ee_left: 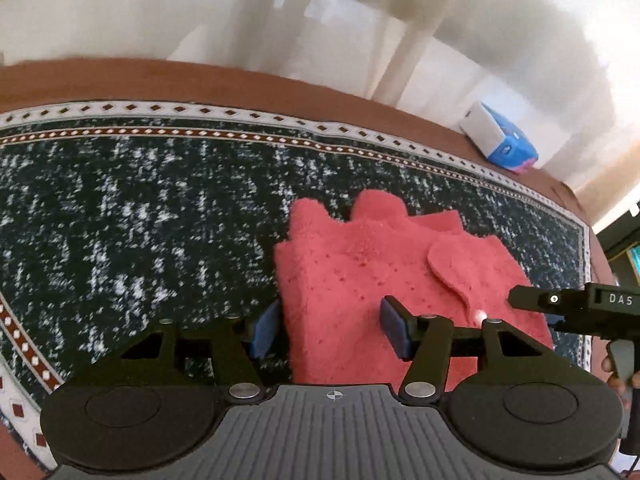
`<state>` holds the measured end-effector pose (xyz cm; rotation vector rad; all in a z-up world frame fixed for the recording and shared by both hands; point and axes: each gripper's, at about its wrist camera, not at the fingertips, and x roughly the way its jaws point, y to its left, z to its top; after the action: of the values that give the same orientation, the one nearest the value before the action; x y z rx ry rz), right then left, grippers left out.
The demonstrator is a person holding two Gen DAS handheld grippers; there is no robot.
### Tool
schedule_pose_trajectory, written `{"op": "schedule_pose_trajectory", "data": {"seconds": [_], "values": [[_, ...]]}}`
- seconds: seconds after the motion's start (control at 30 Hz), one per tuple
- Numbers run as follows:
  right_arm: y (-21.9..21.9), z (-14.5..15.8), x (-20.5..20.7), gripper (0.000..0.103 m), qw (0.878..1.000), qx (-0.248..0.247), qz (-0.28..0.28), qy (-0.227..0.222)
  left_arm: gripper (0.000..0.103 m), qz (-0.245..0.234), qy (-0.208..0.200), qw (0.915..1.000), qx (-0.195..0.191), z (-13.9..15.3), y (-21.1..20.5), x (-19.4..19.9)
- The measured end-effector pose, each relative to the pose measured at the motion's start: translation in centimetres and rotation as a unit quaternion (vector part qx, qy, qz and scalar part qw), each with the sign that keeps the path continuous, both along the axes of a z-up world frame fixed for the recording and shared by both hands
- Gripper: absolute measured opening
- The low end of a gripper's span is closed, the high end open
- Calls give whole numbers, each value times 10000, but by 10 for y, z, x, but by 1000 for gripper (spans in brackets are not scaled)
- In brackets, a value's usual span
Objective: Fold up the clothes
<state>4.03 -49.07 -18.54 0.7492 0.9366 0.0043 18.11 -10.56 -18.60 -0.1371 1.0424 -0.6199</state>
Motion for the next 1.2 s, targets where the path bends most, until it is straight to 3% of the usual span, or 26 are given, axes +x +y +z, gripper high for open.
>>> {"op": "schedule_pose_trajectory", "data": {"seconds": [0.13,0.27,0.6,0.77,0.83,0.9,1.07,1.2], "values": [[2,-1,6,64,10000,23,39,-64,77,-25,-48,10000,-26,-1,-8,3],[7,-3,12,77,9998,31,93,-177,82,-41,-107,9999,-7,-1,-14,2],[12,-4,15,76,9997,-69,190,-168,82,-135,-189,9997,26,-2,-22,-4],[14,-4,15,72,9996,-186,172,-127,90,-148,-288,9995,72,-3,-28,-8],[16,-3,14,73,9996,-219,119,-135,98,-176,-369,9991,144,-4,-32,-11],[19,-3,14,79,9995,-239,105,-174,103,-178,-430,9987,228,-6,-37,-14],[34,-3,18,100,9986,-398,215,-290,103,-191,-667,9971,301,-8,-38,-21],[45,-3,22,103,9965,-696,359,-307,103,-215,-803,9960,329,-10,-39,-25]]}}
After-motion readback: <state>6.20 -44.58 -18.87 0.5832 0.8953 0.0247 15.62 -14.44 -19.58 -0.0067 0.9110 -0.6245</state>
